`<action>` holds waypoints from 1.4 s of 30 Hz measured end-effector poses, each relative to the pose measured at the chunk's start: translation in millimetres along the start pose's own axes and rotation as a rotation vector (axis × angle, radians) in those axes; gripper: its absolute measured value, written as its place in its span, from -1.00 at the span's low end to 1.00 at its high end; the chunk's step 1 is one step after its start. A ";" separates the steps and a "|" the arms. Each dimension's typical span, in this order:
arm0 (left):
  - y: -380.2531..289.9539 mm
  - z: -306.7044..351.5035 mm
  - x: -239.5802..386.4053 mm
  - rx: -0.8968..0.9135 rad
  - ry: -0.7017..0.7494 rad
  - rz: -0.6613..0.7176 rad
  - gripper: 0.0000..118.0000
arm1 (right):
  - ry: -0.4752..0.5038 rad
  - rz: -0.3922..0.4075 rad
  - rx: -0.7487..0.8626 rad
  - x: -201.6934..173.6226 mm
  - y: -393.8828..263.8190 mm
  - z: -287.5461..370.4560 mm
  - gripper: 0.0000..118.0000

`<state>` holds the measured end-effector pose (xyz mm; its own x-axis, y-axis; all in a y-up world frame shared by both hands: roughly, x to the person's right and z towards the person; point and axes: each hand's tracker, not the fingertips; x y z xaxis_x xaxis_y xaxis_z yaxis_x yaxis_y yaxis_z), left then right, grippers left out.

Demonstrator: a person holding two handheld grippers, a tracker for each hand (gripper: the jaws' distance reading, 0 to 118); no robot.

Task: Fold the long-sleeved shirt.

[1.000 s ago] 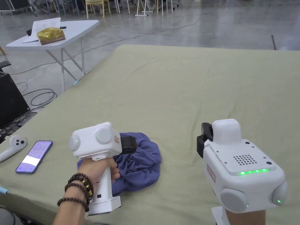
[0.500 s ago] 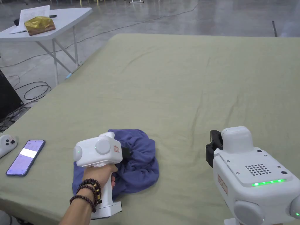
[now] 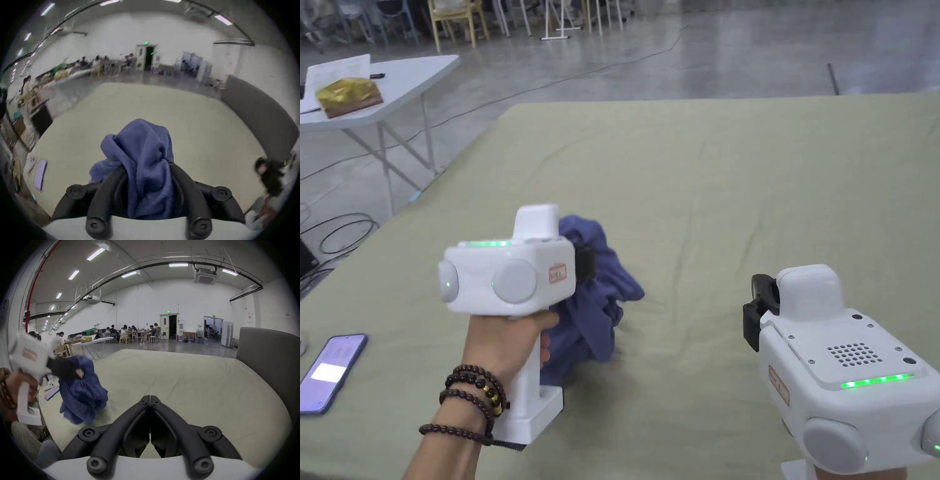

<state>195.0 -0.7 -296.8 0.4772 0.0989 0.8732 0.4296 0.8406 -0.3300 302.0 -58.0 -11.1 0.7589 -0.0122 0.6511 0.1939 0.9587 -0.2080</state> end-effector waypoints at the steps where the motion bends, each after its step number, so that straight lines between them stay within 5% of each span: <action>1: 12.7 7.4 18.6 0.038 -0.042 -0.025 -0.60 | -0.023 -0.005 0.004 9.1 1.6 4.8 -0.96; 12: 72.8 -34.4 214.4 0.093 -0.400 -0.169 -0.60 | -0.336 -0.115 0.033 128.6 4.4 66.6 -0.96; 21: -21.3 -166.6 373.6 -0.180 -0.520 -0.304 -0.59 | -0.508 -0.183 -0.014 200.2 -21.9 105.5 -0.96; 22: -30.9 -174.8 385.8 -0.170 -0.502 -0.280 -0.34 | -0.524 -0.188 -0.019 205.0 -23.6 108.5 -0.96; 23: -41.7 -181.2 396.1 -0.176 -0.490 -0.268 0.60 | -0.535 -0.192 -0.022 210.3 -25.5 112.5 -0.96; 24: -47.8 -186.6 402.4 -0.178 -0.493 -0.252 1.00 | -0.548 -0.195 -0.023 214.4 -27.2 116.4 -0.96; 33: -26.8 -137.5 334.4 -0.068 -0.453 -0.180 0.99 | -0.554 -0.218 -0.031 218.5 -32.8 119.6 -0.96; 34: -27.0 -125.2 314.7 -0.047 -0.452 -0.127 0.95 | -0.536 -0.217 -0.027 214.5 -31.4 117.2 -0.96; 36: -34.8 -92.9 273.7 0.001 -0.409 -0.051 0.49 | -0.507 -0.202 -0.026 206.0 -28.4 110.9 -0.96; 37: -42.1 -77.9 255.3 0.032 -0.367 -0.037 -0.11 | -0.488 -0.191 -0.024 201.0 -27.2 107.8 -0.96; 38: -51.7 -64.1 239.0 0.054 -0.318 -0.049 -1.00 | -0.469 -0.182 -0.022 195.1 -25.7 104.8 -0.96; 42: -96.3 -6.8 182.1 0.148 -0.149 -0.113 -1.00 | -0.431 -0.154 -0.007 173.0 -25.2 97.7 -0.96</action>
<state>245.7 -67.2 -108.4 0.3094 0.0686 0.9485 0.3510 0.9187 -0.1809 367.7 -56.6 178.1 0.3929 -0.0333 0.9190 0.2890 0.9532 -0.0890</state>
